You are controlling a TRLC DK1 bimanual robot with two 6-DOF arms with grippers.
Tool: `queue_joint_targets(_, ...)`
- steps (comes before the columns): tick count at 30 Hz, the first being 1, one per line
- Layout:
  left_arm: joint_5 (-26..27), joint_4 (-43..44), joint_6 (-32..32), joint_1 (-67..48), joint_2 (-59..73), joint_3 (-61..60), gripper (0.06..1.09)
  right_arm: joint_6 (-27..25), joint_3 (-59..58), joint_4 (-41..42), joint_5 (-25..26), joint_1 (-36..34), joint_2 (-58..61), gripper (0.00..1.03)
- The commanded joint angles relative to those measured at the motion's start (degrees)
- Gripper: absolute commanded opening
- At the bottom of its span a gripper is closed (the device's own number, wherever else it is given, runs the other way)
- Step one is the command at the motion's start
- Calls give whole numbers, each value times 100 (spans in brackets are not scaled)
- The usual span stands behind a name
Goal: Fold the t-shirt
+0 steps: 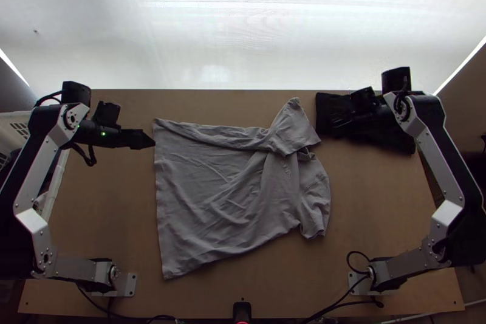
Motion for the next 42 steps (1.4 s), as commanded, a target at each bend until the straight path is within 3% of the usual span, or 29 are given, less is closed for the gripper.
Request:
queue_joint_targets(1, 702, -1496, 614, 13, -1110, -685, 104, -726, -893, -1753, -820, -1079, -482, 99)
queue_joint_targets(7, 851, -1778, 719, 127, -2262, -1546, 103, -1614, -1710, -2298, -1022, -2054, -324, 99)
queue_joint_targets(14, 790, -1901, 667, 198, -2947, -1599, 103, -2888, -2519, -2351, -1110, -1931, 160, 98)
queue_joint_targets(22, 790, -1927, 631, 286, -3308, -1511, 103, -3336, -2844, -2192, -1172, -2230, 819, 98)
queue_joint_targets(35, 790, -1927, 561, 514, -3351, -1353, 103, -3029, -3020, -1226, -1215, -1500, 1223, 98)
queue_joint_targets(42, 781, -1927, 561, 541, -3334, -1265, 103, -2440, -2958, -417, -1189, -1114, 1320, 98)
